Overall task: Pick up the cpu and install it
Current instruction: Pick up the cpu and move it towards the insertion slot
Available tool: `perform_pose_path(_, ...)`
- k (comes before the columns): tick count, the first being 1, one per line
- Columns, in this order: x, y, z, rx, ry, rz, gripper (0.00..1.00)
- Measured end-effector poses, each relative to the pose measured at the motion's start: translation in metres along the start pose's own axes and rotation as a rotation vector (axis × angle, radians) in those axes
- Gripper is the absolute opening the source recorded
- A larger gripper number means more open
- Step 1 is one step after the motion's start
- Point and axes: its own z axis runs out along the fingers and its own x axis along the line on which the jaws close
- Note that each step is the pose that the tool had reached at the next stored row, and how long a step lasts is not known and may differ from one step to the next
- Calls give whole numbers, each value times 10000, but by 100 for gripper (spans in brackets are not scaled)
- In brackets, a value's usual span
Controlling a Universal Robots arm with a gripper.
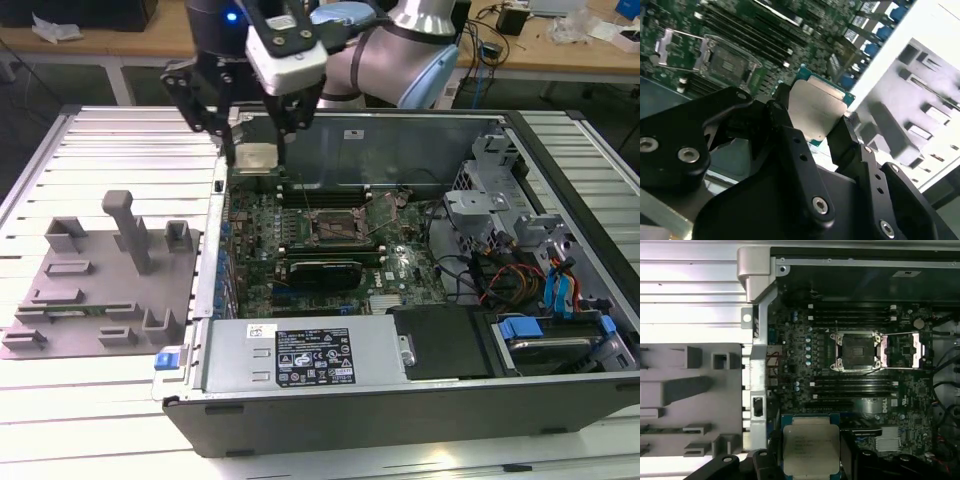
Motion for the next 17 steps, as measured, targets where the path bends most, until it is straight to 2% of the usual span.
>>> perform_pose_path(1,-36,0,1,0,0,-1,55)
perform_pose_path(2,-131,2,5,0,0,2,55)
perform_pose_path(4,-229,3,9,1,1,0,55)
perform_pose_path(6,-424,5,17,0,0,4,55)
perform_pose_path(9,-646,8,26,1,0,9,55)
perform_pose_path(11,-730,9,29,0,-1,15,55)
perform_pose_path(13,-848,10,34,1,-1,26,55)
perform_pose_path(17,-947,11,38,2,-1,46,55)
